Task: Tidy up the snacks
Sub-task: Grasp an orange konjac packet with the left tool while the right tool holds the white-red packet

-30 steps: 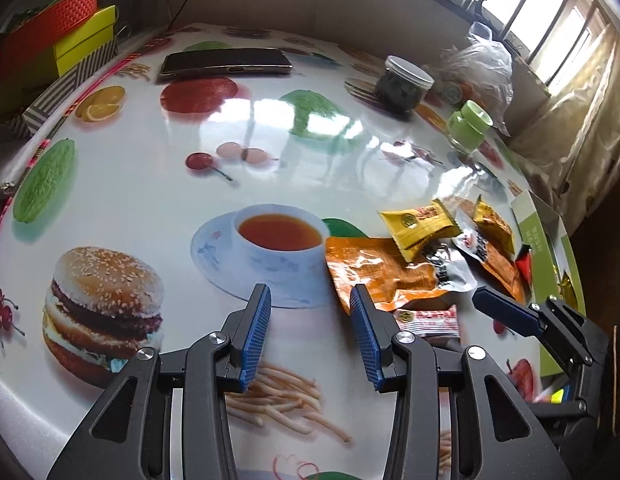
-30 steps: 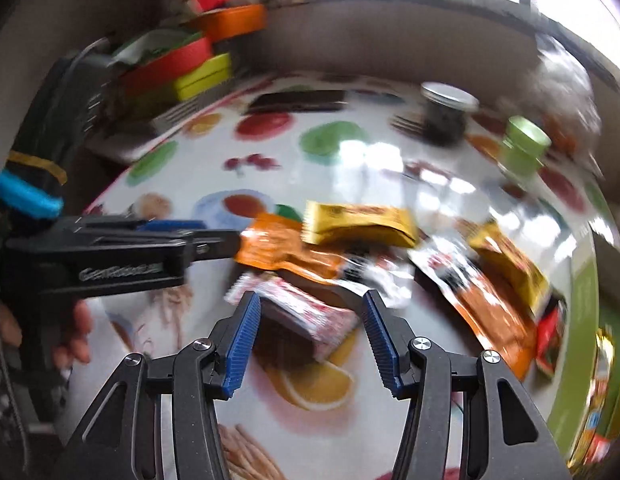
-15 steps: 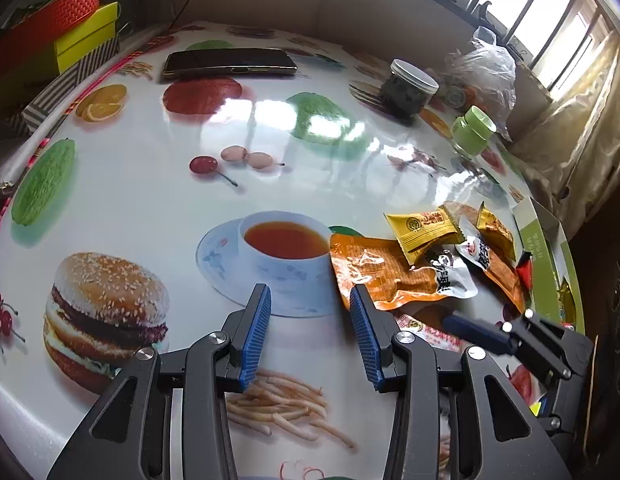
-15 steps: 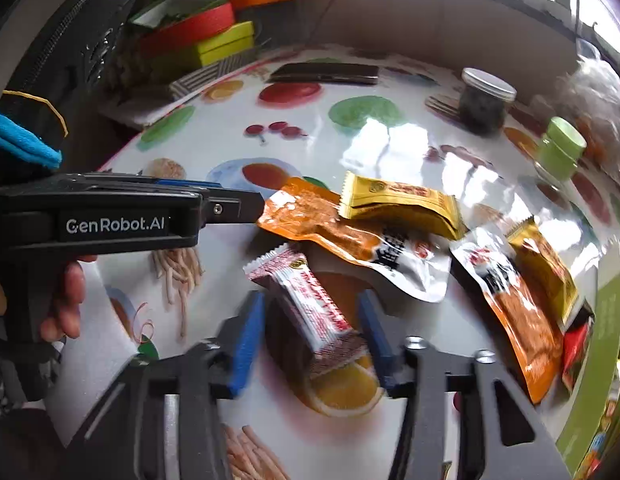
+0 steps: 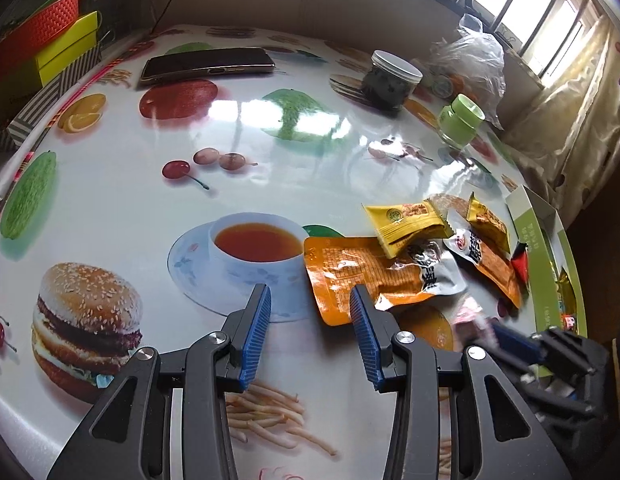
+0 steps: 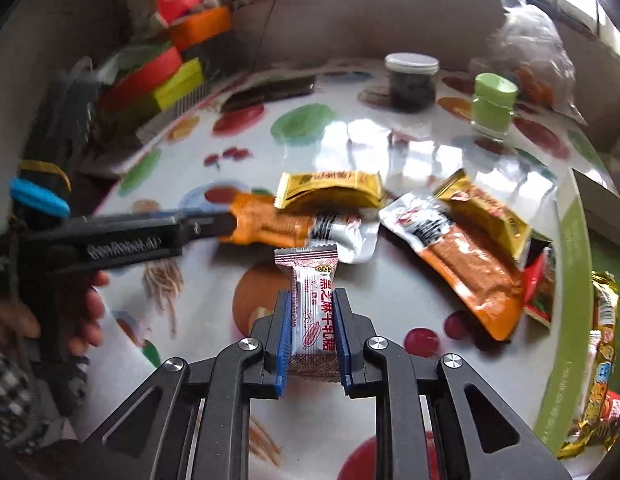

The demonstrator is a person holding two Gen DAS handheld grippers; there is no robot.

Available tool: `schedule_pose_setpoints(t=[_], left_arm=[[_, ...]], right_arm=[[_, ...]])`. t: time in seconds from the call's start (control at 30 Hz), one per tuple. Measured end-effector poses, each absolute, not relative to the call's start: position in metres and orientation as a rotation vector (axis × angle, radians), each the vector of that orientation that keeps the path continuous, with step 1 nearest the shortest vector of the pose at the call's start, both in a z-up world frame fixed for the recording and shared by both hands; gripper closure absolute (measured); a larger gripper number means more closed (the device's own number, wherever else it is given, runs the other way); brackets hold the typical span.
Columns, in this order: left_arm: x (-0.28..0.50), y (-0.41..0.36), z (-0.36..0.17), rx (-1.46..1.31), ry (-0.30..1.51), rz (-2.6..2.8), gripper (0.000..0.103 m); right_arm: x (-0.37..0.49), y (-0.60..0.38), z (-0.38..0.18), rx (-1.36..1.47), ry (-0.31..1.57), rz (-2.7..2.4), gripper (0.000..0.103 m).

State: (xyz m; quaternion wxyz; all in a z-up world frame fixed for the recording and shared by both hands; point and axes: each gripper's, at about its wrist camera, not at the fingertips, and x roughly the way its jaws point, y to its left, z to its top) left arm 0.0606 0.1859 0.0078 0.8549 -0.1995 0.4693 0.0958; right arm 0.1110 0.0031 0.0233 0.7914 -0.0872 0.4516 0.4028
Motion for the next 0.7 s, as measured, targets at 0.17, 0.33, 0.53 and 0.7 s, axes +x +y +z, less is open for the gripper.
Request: schedule_pose_setpoints(t=[0.17,0.33,0.53,0.7], left_arm=[[0.061,0.182,0.008,-0.423,0.991,0.191,0.061],[0.061,0.174,0.008,-0.4,0.999,0.171,0.06],[0.061,0.164,0.008,-0.384,1.006,0.138,0.06],[0.063,0.165,0.01,-0.346,1.011,0.134,0.06]], right_arm=[[0.129,0.014,0.027,-0.176,0.978,0.819,0.084],[0.14,0.039,0.012,-0.319,1.038,0.768,0.084],[0.155,0.055,0.014,-0.323,1.029,0.769,0.084],[0.153,0.048,0.019,-0.294,0.984,0.721,0.084]])
